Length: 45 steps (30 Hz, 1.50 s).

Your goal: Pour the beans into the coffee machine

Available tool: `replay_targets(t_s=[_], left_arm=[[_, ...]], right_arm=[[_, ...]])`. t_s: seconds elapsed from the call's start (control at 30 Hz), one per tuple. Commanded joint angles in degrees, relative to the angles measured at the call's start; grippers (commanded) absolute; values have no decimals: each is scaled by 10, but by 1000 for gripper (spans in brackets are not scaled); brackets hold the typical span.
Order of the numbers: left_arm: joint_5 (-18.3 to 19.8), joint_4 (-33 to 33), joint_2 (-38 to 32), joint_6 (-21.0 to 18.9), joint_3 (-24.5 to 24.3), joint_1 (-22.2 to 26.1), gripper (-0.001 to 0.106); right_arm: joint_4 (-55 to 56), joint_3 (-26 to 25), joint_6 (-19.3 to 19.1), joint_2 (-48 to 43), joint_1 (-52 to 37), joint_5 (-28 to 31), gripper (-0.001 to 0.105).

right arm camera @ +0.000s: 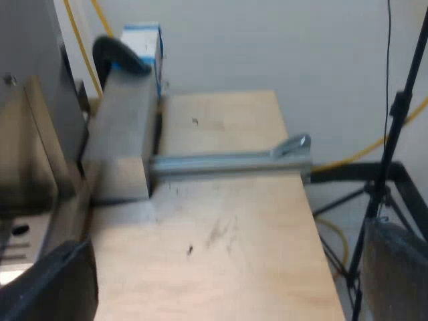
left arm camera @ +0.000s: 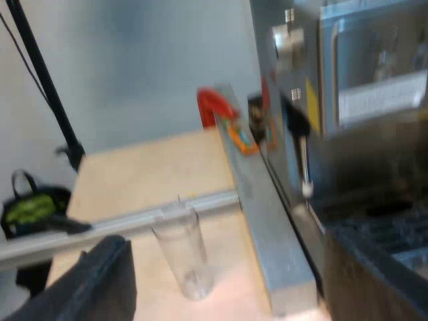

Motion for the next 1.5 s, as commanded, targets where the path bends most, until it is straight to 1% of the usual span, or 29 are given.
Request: replay_targets(t_s=[0.03, 0.07, 0.13, 0.17, 0.23, 0.3, 0.5, 0.7, 0.77, 0.83, 1.5], left_arm=[[2, -11, -78, -6, 56, 0, 61], [4, -11, -78, -6, 61, 0, 61], [9, -11, -78, -6, 87, 0, 61], [9, -11, -78, -6, 87, 0, 61], [9, -11, -78, -6, 111, 0, 61], [13, -11, -78, -6, 119, 0, 61], [17, -12, -78, -6, 121, 0, 61], [17, -12, -78, -6, 121, 0, 61], [17, -12, -78, -6, 121, 0, 61], [17, -12, -78, -6, 121, 0, 61], [17, -12, -78, -6, 121, 0, 61]], right_arm=[[-8, 26, -8, -26, 0, -5, 81], [-8, 30, -8, -26, 0, -5, 81], [-8, 53, -8, -26, 0, -5, 81], [-8, 57, -8, -26, 0, -5, 81], [-8, 82, -8, -26, 0, -5, 81], [-8, 97, -8, -26, 0, -5, 81], [-7, 140, -3, -25, 0, -5, 81], [-2, 156, -3, -25, 0, -5, 81], [-1, 169, -3, -25, 0, -5, 81], [-5, 179, 9, -25, 0, -3, 81], [-5, 179, 10, -25, 0, -3, 81]])
